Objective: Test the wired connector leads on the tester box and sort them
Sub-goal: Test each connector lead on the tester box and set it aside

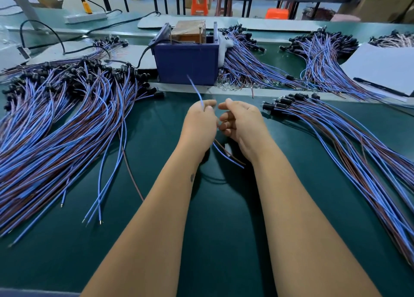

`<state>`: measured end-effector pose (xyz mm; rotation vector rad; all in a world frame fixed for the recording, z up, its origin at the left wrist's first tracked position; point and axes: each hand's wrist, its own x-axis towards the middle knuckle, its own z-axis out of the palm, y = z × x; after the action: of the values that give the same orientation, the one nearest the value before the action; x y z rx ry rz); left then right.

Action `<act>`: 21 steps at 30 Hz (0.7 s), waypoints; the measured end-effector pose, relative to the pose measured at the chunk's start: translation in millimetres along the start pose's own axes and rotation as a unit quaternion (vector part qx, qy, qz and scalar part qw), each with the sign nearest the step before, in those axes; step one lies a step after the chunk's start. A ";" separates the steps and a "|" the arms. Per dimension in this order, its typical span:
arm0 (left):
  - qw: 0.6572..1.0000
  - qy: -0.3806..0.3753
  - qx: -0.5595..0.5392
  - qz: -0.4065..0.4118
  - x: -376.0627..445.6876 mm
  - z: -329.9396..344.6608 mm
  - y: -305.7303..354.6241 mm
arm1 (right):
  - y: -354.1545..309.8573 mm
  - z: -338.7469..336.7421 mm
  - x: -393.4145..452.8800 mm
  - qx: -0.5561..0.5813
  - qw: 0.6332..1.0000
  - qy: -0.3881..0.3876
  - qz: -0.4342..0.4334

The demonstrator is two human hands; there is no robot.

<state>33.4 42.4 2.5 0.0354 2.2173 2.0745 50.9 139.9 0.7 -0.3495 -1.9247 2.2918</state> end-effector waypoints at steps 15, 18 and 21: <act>0.994 0.092 0.041 0.035 3.1 -9.4 -1.5 | 2.1 -3.2 1.4 -0.038 0.993 0.065 -0.087; 0.995 0.098 0.004 0.012 5.1 -16.3 -2.7 | 5.1 0.6 1.9 -0.095 0.988 0.060 -0.108; 0.993 0.110 -0.047 0.025 5.1 -19.9 -2.5 | 8.6 4.6 1.3 -0.138 0.982 0.047 -0.120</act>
<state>26.7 22.9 0.9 -0.1553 2.2550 2.3082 48.9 134.4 -7.1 -0.2325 -2.1093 1.8318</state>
